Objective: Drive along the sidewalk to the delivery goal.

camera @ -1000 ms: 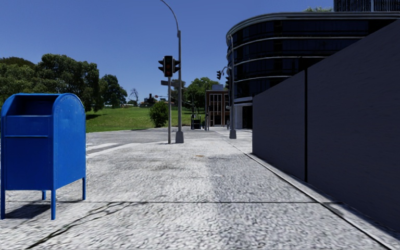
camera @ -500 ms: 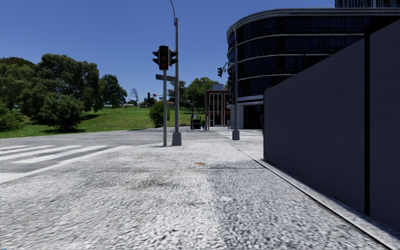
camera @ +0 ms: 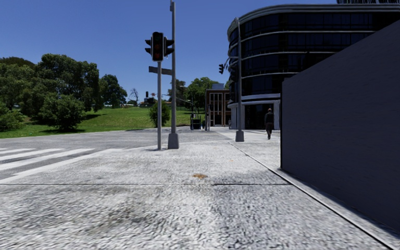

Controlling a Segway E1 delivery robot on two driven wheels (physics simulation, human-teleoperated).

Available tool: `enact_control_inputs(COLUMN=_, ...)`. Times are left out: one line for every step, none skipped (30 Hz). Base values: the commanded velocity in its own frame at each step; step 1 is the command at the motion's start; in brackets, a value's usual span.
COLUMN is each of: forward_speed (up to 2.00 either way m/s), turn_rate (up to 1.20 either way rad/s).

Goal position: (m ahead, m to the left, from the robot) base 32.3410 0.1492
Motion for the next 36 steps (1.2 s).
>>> enact_control_inputs(forward_speed=2.0, turn_rate=0.0)
enact_control_inputs(forward_speed=2.0, turn_rate=0.0)
enact_control_inputs(forward_speed=2.0, turn_rate=0.0)
enact_control_inputs(forward_speed=2.0, turn_rate=0.0)
enact_control_inputs(forward_speed=2.0, turn_rate=0.0)
enact_control_inputs(forward_speed=2.0, turn_rate=0.0)
enact_control_inputs(forward_speed=2.0, turn_rate=-0.03)
enact_control_inputs(forward_speed=2.0, turn_rate=-0.07)
enact_control_inputs(forward_speed=2.0, turn_rate=-0.08)
enact_control_inputs(forward_speed=2.0, turn_rate=-0.13)
enact_control_inputs(forward_speed=2.0, turn_rate=-0.2)
enact_control_inputs(forward_speed=2.0, turn_rate=-0.2)
enact_control_inputs(forward_speed=2.0, turn_rate=-0.25)
enact_control_inputs(forward_speed=2.0, turn_rate=-0.25)
enact_control_inputs(forward_speed=2.0, turn_rate=-0.26)
enact_control_inputs(forward_speed=2.0, turn_rate=-0.26)
enact_control_inputs(forward_speed=2.0, turn_rate=-0.26)
enact_control_inputs(forward_speed=2.0, turn_rate=-0.26)
enact_control_inputs(forward_speed=2.0, turn_rate=-0.26)
enact_control_inputs(forward_speed=2.0, turn_rate=-0.27)
enact_control_inputs(forward_speed=2.0, turn_rate=-0.27)
enact_control_inputs(forward_speed=2.0, turn_rate=-0.27)
enact_control_inputs(forward_speed=2.0, turn_rate=-0.28)
enact_control_inputs(forward_speed=2.0, turn_rate=-0.29)
enact_control_inputs(forward_speed=2.0, turn_rate=-0.29)
enact_control_inputs(forward_speed=2.0, turn_rate=-0.29)
enact_control_inputs(forward_speed=2.0, turn_rate=-0.29)
enact_control_inputs(forward_speed=2.0, turn_rate=-0.29)
enact_control_inputs(forward_speed=2.0, turn_rate=-0.29)
enact_control_inputs(forward_speed=2.0, turn_rate=-0.31)
enact_control_inputs(forward_speed=2.0, turn_rate=-0.31)
enact_control_inputs(forward_speed=2.0, turn_rate=-0.35)
enact_control_inputs(forward_speed=2.0, turn_rate=-0.37)
enact_control_inputs(forward_speed=2.0, turn_rate=-0.37)
enact_control_inputs(forward_speed=2.0, turn_rate=-0.38)
enact_control_inputs(forward_speed=2.0, turn_rate=-0.38)
